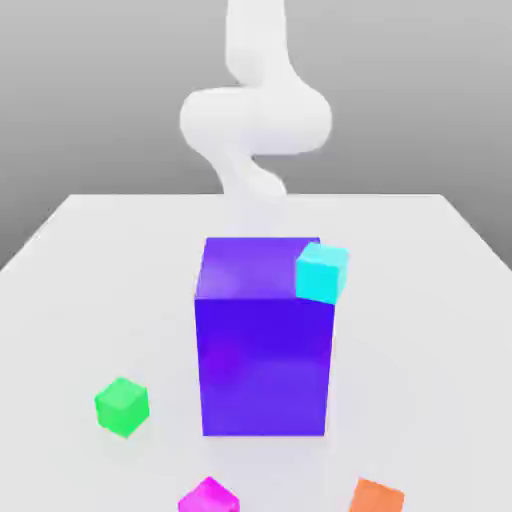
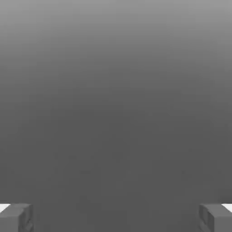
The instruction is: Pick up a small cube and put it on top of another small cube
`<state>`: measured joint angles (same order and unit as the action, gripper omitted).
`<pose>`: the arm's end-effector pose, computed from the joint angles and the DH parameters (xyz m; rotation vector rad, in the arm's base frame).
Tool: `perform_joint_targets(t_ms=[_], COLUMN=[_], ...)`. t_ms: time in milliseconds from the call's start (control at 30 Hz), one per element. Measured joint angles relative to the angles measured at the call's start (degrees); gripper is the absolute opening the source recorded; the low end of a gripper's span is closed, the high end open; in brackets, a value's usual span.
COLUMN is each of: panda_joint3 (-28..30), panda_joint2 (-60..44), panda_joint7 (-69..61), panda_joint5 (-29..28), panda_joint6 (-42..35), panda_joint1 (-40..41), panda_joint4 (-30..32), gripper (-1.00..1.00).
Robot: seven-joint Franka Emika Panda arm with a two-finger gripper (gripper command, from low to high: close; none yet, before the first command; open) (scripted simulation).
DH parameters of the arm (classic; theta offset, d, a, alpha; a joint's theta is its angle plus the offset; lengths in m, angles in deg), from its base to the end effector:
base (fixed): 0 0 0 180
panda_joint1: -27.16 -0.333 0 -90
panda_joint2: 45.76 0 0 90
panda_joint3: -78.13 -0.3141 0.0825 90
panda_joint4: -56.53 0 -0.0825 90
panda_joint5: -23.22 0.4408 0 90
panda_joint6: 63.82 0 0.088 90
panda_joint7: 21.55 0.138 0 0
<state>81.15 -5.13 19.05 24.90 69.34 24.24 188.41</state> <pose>0.4585 -0.0048 0.6536 -2.5042 0.9464 -0.9286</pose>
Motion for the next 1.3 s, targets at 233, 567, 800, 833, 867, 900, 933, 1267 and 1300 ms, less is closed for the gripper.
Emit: perform_joint_targets(t_ms=[233,567,800,833,867,900,933,1267,1300], panda_joint3=[7.61,12.89,12.48,12.46,12.46,12.55,12.71,9.31,9.31], panda_joint2=[-14.89,-35.82,-49.30,-51.07,-52.79,-54.46,-56.08,-69.17,-69.17], panda_joint7=[-15.91,-38.57,-50.88,-52.21,-53.38,-54.49,-55.48,-60.96,-60.96], panda_joint5=[6.12,15.34,16.70,16.29,15.64,14.91,14.00,14.89,14.89], panda_joint6=[3.84,9.07,13.68,14.46,15.27,16.09,16.93,25.91,25.86], panda_joint1=[-6.87,-11.18,-10.03,-9.85,-9.64,-9.49,-9.39,-5.94,-5.94], panda_joint4=[0.24,0.55,1.06,1.18,1.31,1.45,1.59,-0.04,-0.04], gripper=[0.00,0.00,0.00,0.00,0.00,0.00,0.00,-1.00,-1.00])
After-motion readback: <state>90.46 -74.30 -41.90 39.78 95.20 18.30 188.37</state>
